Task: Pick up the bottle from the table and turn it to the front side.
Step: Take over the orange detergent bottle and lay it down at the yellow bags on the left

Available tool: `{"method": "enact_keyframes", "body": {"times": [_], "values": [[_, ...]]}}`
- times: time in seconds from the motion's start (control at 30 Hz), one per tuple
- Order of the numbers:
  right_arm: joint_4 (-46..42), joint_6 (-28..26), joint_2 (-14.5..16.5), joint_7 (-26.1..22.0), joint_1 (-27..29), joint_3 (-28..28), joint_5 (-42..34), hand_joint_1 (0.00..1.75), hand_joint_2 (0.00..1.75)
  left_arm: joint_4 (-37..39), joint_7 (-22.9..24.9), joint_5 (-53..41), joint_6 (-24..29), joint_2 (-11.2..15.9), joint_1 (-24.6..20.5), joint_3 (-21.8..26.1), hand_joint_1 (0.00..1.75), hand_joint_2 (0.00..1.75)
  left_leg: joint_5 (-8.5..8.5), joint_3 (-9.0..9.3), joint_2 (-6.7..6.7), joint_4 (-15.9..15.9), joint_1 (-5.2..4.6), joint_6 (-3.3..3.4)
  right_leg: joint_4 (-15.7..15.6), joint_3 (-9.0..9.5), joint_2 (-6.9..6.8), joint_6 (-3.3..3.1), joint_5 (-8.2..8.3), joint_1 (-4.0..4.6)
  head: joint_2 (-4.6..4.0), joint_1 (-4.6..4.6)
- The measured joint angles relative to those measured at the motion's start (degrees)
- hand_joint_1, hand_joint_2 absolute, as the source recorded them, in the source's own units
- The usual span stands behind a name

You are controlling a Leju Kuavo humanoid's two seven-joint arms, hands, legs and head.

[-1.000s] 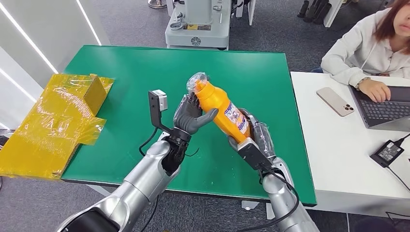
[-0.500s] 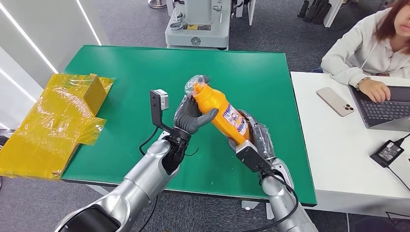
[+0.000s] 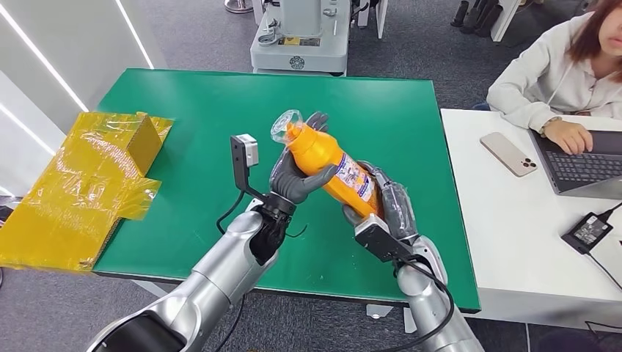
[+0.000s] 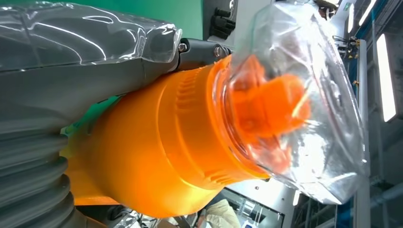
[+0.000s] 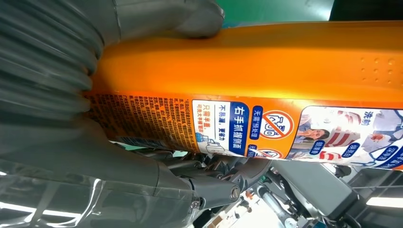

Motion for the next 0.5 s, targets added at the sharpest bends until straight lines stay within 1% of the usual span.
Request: {"method": "enact_keyframes", "body": {"times": [0.5], "values": [[1.04,-0.07,0.18,-0.17,-0.91,0.34,0.33,1.75,1.75,-0.24,0.42,1.97,-0.50,-0.90,-0.39,-0.09,0.00,1.75,0.00,-0.01,0.00,0.00,0.00,0.00,0.00,0.00,-0.01,0.00,0.00,0.00,0.00,0.01]]}}
